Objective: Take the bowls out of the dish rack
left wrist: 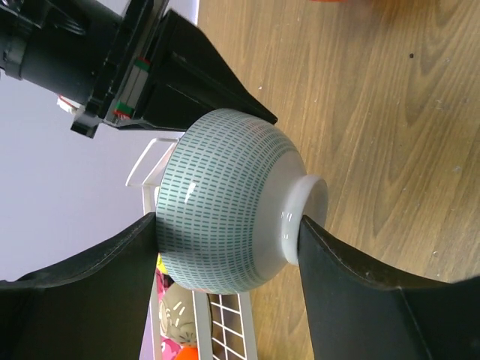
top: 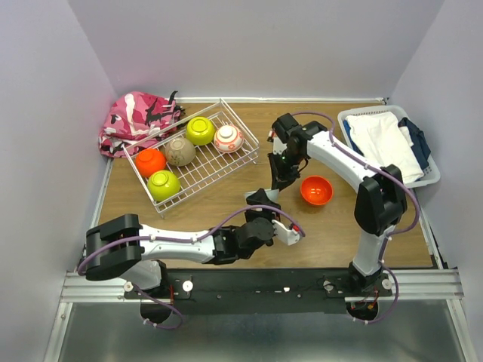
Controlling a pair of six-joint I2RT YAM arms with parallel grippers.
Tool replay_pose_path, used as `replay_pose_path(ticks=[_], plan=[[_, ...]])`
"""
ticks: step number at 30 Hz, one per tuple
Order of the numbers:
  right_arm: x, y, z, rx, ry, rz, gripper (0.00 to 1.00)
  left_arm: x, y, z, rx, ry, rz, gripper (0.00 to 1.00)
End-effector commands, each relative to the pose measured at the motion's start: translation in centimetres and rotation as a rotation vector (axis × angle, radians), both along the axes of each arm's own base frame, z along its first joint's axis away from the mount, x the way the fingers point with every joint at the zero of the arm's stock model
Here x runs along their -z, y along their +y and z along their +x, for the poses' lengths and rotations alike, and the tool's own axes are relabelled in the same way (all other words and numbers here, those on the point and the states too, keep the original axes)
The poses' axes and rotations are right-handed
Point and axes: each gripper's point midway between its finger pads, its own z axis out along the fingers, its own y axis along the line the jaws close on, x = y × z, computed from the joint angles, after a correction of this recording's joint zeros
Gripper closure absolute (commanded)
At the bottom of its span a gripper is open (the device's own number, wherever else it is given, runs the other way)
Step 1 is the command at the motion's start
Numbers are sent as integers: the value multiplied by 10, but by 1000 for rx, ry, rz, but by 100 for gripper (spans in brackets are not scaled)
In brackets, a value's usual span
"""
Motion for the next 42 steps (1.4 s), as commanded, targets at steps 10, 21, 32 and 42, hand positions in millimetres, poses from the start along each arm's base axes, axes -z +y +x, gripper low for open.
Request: replay_pose_path(ticks=[10,21,32,42], plan=[[-2,-3,3,3,-5,-27,99,-31,10,8,-117,-12,-179,4],[-7,-42,46,186,-176,-71,99,-48,-3,-17,-33,222,-375,1],[-25,-70,83,367,-491,-90,99,-92,0,-13,7,481,-685,1],[-55,-103,126,585,-805,3,99,-109,67,51,-201,608,-1037,1]])
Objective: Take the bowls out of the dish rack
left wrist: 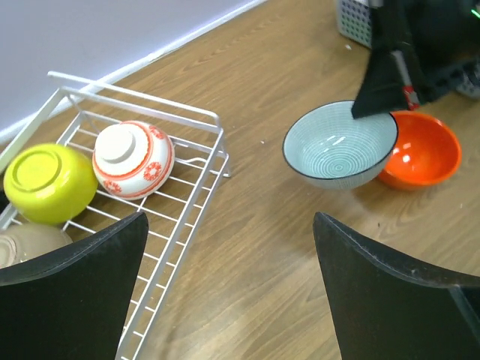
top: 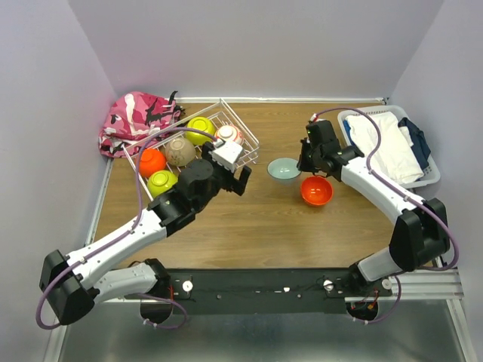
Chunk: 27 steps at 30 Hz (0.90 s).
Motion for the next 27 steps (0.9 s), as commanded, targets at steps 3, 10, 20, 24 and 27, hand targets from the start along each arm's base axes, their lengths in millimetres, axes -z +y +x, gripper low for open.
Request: replay_pose_path(ticks=[3,10,20,24,27], plan=[[-36,-30,59,200,-323,94,99,-3,15,16,-55,139,-194,1],[-9,-48,80,261,-367,183,99,13,49,41,-239,201,-175,1],[28,-61,93,275,-415,146,99,23,76,53,-367,154,-77,1],[49,-64,90,277,-385,124,95,26,83,55,-409,158,-57,1],[61,-63,84,275,-357,127,89,27,82,55,-413,164,-58,1]])
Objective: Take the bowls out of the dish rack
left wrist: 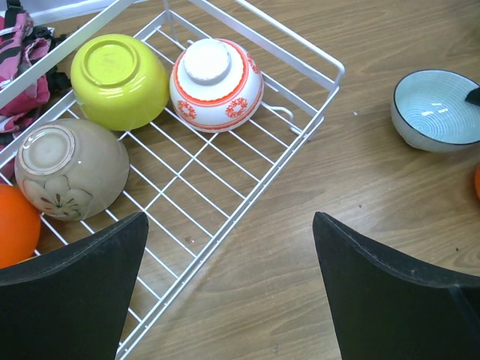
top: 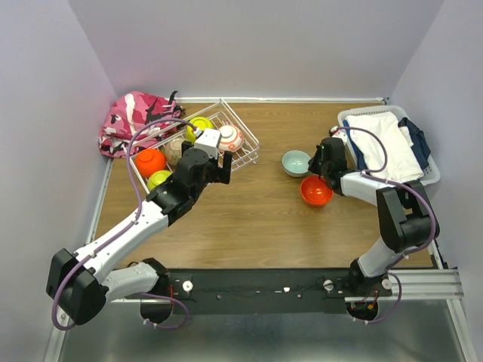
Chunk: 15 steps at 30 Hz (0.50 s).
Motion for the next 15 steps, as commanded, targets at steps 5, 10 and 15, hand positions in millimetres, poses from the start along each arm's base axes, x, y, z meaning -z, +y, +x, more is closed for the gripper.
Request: replay_pose_path(ticks=[5,10,15], plan=[[0,3,4,-15,-54,28,69,-11,9,8,-66,-21,10,1],[-8,7,0,-51,-58,35,52,-7,10,10,-79,-18,18,1],[-28,6,-6,-62,-79,24,27,-2,11,12,-87,1,44,1]])
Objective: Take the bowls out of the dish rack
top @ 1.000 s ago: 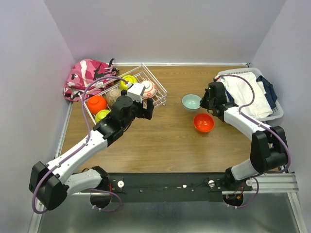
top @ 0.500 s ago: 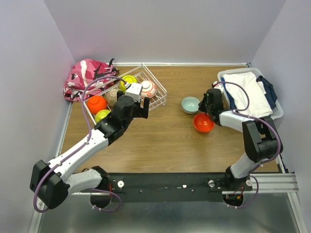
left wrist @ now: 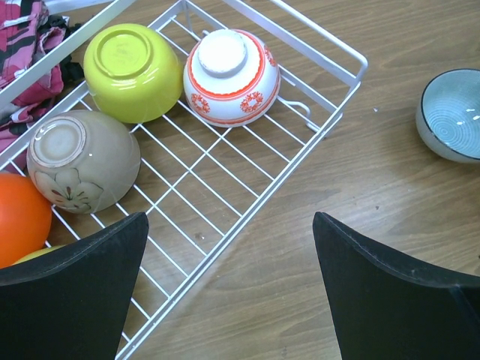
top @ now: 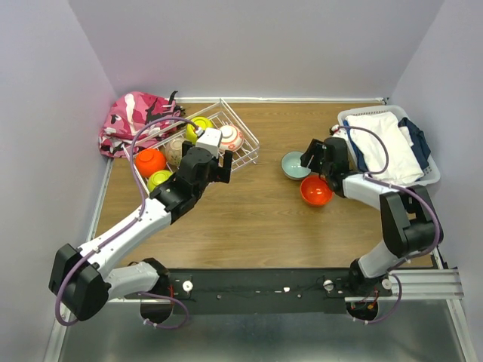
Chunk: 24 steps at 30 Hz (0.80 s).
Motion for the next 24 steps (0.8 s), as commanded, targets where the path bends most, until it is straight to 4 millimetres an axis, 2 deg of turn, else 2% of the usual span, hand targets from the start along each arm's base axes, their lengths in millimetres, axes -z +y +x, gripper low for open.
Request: replay_pose_path(ticks=[1,2,3,5,7,10,11,12,15,16,19,20,24], plan=[[-32,-2,-4,-15,-55,-5,23,-8,6,6,-43,-11,16,1],[-43,-3,-4,-14,-75,-5,17,-8,7,6,-47,-13,21,1],[-47,-4,-6,-19,-70,-15,15,-7,8,6,-50,-10,25,1],[-69,-4,-7,-22,-110,-9,11,-7,11,6,-59,-10,33,1],[-79,-5,-12,-29,-118,-8,8,-5,11,6,-55,-4,46,1],[-110,-4,-20,-48,-175,7,7,-4,11,5,-50,3,56,1],[-117,-3,-22,-51,-188,14,3,-3,12,5,-53,5,63,1],[-132,-4,-28,-56,-221,22,3,-2,14,5,-60,9,71,1],[-150,-3,-38,-73,-259,35,0,-1,20,6,-91,23,92,1],[-163,-4,-43,-80,-289,45,0,-1,21,6,-95,26,94,1],[-174,-3,-53,-94,-322,56,0,2,25,9,-113,45,92,1],[-185,-4,-59,-96,-353,65,0,4,27,11,-125,54,84,1],[-189,-5,-71,-113,-376,68,0,14,44,17,-194,103,107,1]])
